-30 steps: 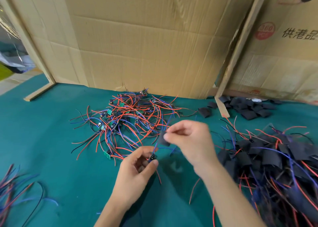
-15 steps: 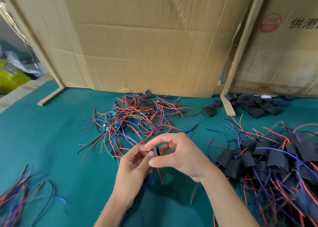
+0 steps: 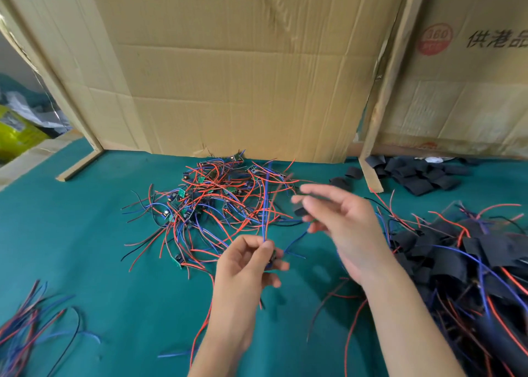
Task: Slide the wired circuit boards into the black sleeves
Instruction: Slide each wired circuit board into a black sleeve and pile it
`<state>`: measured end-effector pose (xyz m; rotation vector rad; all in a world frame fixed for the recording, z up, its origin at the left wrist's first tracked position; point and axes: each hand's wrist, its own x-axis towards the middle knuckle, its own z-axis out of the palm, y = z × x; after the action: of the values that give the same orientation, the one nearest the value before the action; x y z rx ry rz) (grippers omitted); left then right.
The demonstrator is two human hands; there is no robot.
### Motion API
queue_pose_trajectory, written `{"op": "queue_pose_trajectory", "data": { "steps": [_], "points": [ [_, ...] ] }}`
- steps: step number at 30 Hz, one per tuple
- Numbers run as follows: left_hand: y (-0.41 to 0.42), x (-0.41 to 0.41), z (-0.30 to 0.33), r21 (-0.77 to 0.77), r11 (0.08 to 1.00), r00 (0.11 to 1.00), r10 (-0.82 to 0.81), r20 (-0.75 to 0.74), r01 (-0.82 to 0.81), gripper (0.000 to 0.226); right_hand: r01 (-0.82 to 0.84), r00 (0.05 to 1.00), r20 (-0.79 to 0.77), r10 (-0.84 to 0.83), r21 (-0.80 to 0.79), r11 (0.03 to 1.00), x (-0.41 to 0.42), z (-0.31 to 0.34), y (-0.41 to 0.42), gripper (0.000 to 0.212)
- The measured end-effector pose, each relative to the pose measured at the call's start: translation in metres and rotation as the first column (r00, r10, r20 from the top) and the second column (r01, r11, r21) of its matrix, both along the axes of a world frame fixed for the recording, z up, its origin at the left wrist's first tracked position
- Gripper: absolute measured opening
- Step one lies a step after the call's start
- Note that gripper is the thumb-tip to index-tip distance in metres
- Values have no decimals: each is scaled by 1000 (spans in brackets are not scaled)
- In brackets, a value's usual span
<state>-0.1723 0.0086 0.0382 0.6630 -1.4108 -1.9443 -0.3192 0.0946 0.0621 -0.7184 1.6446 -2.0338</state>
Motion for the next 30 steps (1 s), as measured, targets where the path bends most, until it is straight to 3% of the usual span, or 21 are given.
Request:
{"op": "queue_pose_trajectory", "data": {
  "steps": [3,6,9,18,27,30],
  "points": [
    [7,5,-4,-89,996,1000,-8,15,9,14,224,972,74,-224,3,975,-13,-5,9,16],
    [11,7,-7,-107,994,1000,11,-12,-12,15,332,919,242,-312,-45,942,-17,-7,9,11],
    [16,7,-10,-43,998,999,35,-36,-37,16,305,898,367,-243,-121,945,-17,-2,10,10],
    [22,7,-13,94,992,992,88,-90,-80,15,175,879,474,-47,-228,958,-12,4,10,15],
    [26,3,-20,78,988,987,140,-81,-134,15,163,868,497,-21,-245,956,-2,6,-1,11],
    [29,2,-27,36,992,991,123,-45,-122,29,184,854,519,-32,-245,952,0,5,-3,9]
  ]
}}
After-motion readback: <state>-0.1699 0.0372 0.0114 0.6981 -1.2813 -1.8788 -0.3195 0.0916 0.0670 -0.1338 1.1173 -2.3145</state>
